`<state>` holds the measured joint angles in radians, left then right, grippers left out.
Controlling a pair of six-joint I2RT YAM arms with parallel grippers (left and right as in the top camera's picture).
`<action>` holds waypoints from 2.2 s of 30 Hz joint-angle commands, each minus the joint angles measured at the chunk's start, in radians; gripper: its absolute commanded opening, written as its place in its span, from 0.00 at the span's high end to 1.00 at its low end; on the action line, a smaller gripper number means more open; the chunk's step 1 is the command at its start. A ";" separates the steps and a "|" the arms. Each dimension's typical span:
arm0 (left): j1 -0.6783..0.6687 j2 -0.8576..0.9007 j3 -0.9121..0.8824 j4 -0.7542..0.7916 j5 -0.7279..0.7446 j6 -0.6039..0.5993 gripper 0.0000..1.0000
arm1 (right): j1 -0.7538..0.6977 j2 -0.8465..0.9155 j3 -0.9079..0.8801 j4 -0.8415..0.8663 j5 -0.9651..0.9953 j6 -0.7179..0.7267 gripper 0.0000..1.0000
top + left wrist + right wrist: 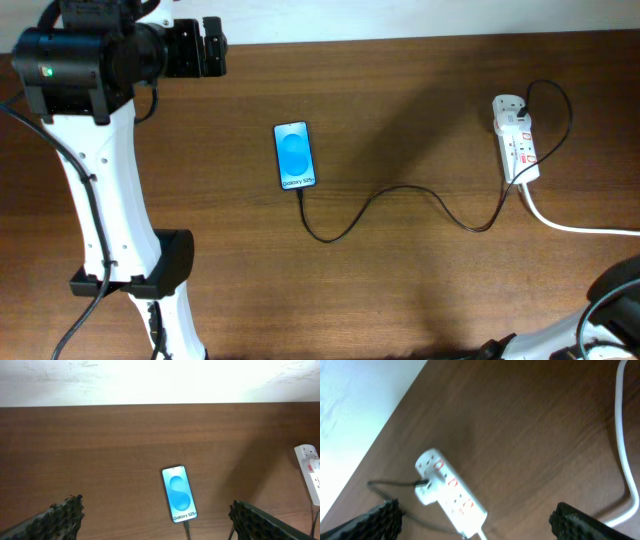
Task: Plug charger to phone and switch on socket
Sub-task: 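Move the right gripper over the white power strip's switches, then press the orange switch on the power strip with the right gripper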
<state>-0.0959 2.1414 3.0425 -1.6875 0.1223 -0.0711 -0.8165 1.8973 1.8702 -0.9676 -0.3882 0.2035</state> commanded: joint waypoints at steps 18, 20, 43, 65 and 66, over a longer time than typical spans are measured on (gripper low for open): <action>0.001 0.001 0.002 0.000 -0.008 0.012 0.01 | 0.208 0.397 0.013 0.138 0.130 0.026 0.01; 0.001 0.001 0.002 0.000 -0.008 0.012 0.01 | 0.216 0.411 0.005 0.134 0.131 0.026 0.01; 0.000 0.001 0.002 0.000 -0.007 0.012 0.01 | 0.349 0.415 -0.103 0.127 0.289 0.002 0.02; -0.006 0.001 0.002 0.000 -0.008 0.012 0.01 | 0.367 0.415 -0.103 0.103 0.288 0.014 0.02; -0.006 0.001 0.002 0.000 -0.008 0.012 0.01 | 0.367 0.415 -0.103 0.108 0.288 0.014 0.01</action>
<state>-0.0971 2.1414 3.0425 -1.6875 0.1223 -0.0711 -0.4892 2.2768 1.8088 -0.8658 -0.0799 0.2279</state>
